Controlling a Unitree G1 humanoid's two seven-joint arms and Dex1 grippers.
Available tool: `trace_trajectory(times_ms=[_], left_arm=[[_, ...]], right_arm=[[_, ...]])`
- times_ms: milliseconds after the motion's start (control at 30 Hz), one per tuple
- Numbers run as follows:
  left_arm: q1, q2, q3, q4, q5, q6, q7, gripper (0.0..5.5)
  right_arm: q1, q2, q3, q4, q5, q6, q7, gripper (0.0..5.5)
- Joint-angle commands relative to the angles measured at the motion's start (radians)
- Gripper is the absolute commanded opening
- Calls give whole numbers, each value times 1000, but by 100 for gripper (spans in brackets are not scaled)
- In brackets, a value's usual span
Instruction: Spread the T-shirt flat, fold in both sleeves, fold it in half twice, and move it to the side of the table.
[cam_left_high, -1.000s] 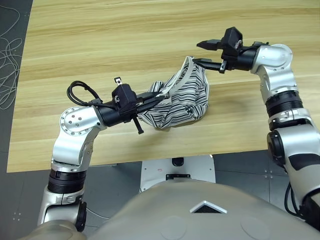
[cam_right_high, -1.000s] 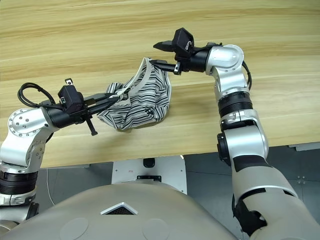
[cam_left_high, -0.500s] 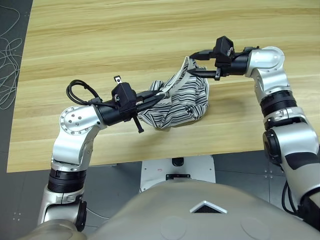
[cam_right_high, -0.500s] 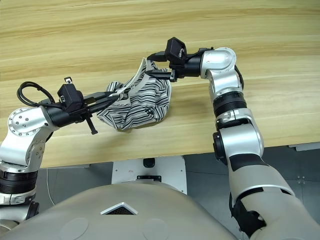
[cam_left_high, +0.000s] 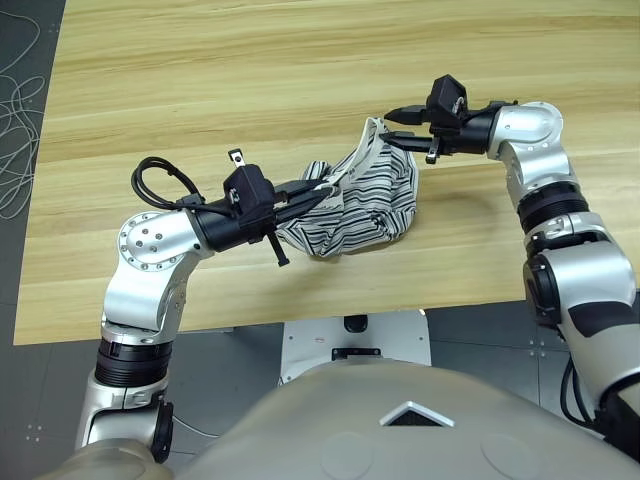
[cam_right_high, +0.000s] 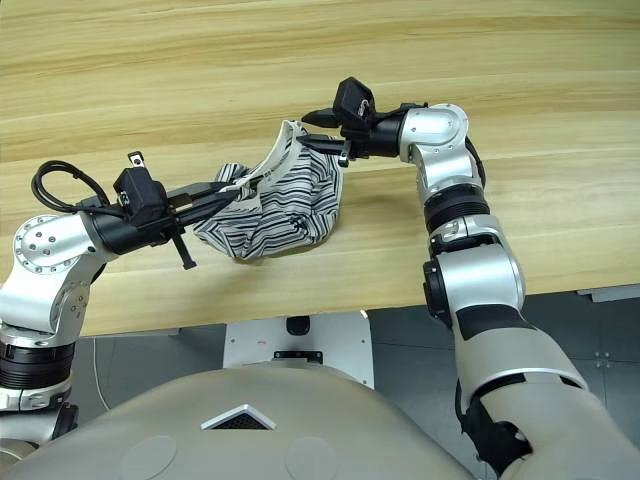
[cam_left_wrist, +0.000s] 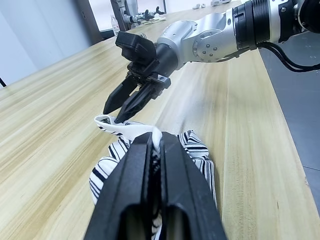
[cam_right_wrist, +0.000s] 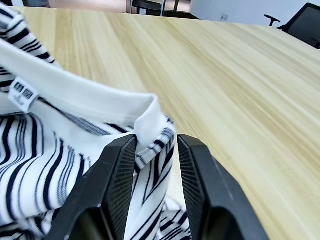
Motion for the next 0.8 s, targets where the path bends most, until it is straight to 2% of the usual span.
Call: trace_trajectory(times_ms=[33, 467, 800], left_arm=[[-3, 7, 5, -4, -6, 9, 10, 10], [-3, 6, 3, -8, -4, 9, 16, 10], [-1, 6, 4, -9, -3, 7, 23, 10]], right_arm=[[-48, 25, -20, 30, -5, 0, -24, 152], [-38, 25, 29, 79, -70, 22, 80, 152], [-53, 27, -7, 87, -54, 56, 100, 326]])
